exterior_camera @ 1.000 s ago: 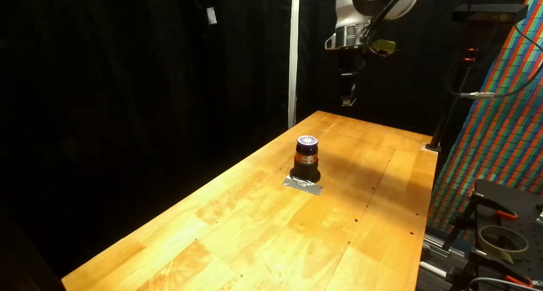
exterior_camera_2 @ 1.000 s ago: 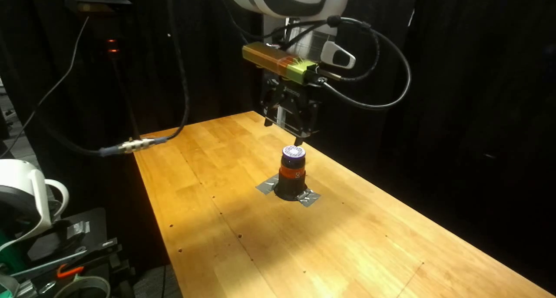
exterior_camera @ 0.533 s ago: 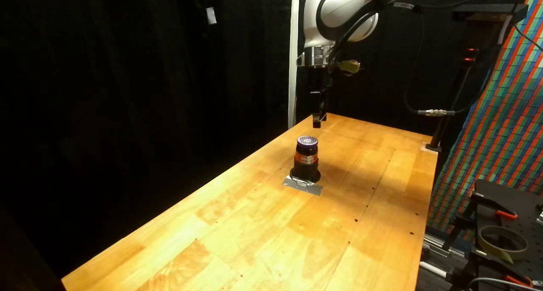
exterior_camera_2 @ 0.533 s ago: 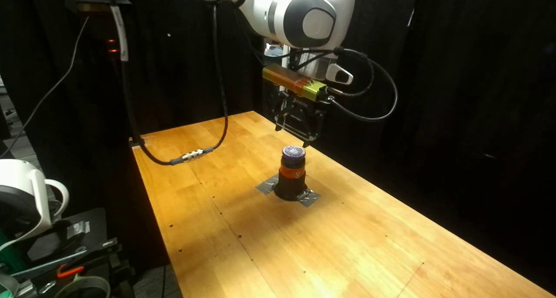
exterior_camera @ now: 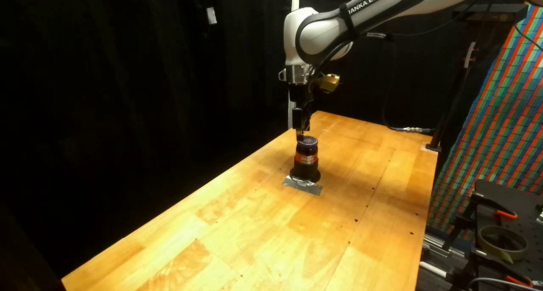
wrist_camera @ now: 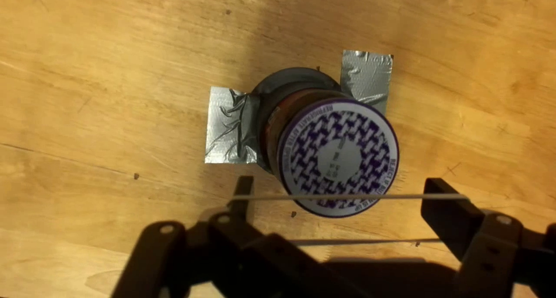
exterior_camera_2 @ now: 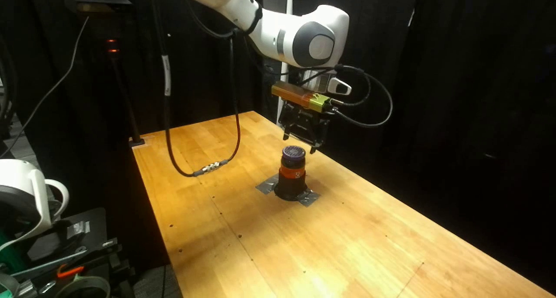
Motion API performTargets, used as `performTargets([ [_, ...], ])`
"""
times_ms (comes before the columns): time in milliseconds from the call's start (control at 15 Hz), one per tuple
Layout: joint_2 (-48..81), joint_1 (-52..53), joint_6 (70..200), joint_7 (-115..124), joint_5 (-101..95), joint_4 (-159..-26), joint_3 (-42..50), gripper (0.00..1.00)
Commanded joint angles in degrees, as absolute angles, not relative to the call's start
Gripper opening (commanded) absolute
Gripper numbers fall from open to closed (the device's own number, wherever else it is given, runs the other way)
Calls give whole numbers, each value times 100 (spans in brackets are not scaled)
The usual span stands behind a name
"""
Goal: Put the rubber band on the jar.
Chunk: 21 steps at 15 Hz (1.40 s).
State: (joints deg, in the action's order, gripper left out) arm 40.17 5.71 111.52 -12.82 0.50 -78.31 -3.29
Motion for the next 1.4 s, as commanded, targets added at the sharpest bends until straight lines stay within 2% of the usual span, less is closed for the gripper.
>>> performTargets([
  [0,4573,653,10863,-1125,-162,-7017,-368,100],
  [600,5408,774,9073,-1105,-379,-5817,-338,100],
  [867,5543,816,8686,-1107,-466,-5612,-321,100],
  [1333,4462,787,9531,-988,-640,-7507,-174,100],
])
